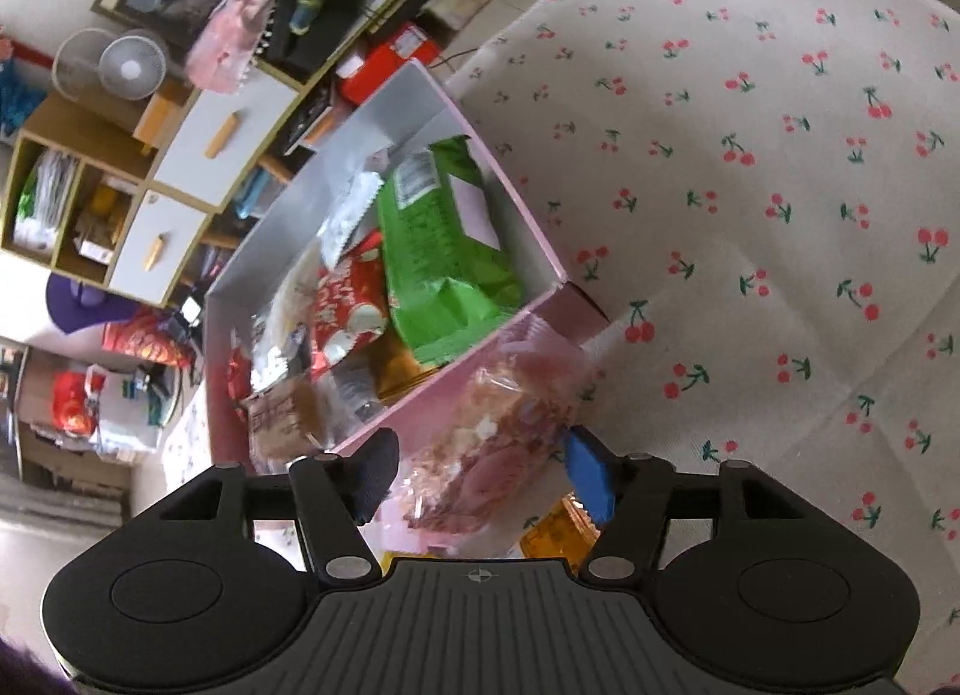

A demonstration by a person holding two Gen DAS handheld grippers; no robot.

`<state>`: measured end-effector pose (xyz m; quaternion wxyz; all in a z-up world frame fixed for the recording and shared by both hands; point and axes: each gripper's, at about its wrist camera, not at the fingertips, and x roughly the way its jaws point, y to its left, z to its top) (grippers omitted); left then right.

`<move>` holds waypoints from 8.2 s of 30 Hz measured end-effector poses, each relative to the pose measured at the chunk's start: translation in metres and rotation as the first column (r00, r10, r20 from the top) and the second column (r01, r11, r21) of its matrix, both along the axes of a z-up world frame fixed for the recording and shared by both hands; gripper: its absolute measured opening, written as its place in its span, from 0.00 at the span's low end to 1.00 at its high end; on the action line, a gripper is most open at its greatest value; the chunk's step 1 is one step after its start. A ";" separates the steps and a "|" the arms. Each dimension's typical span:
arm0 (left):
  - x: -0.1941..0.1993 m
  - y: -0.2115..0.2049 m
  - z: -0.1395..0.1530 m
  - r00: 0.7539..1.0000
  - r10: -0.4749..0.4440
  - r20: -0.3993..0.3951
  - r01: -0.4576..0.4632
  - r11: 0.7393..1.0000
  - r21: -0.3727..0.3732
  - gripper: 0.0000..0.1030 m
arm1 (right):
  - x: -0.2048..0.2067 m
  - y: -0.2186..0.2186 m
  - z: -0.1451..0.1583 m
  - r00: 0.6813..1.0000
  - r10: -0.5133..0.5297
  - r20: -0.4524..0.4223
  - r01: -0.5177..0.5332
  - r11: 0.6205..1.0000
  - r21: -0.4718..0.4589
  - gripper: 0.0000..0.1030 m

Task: Organize snacks
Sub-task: 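Open both tools to release the packets into the box, then move both tools back over the remaining packets on the cloth, then grasp the yellow biscuit pack with the left tool while the right tool grasps the orange-white packet, then carry both packets over the pink box and lower them in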

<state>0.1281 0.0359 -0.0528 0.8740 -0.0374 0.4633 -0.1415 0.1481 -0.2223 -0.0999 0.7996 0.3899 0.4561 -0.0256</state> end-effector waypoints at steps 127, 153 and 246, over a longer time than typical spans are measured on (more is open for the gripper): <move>-0.025 0.029 -0.015 0.995 0.088 -0.043 -0.085 0.994 0.069 0.68 | -0.018 0.072 0.005 0.999 0.017 -0.032 -0.026 0.950 -0.310 0.43; -0.022 0.045 -0.014 0.986 0.156 -0.063 -0.154 0.988 0.030 0.68 | -0.013 0.068 0.005 0.988 0.152 -0.013 -0.150 0.949 -0.278 0.51; 0.080 -0.010 0.038 0.935 0.241 0.260 -0.172 0.949 -0.263 0.04 | 0.093 -0.035 0.058 0.967 0.084 0.240 -0.059 0.992 -0.110 0.38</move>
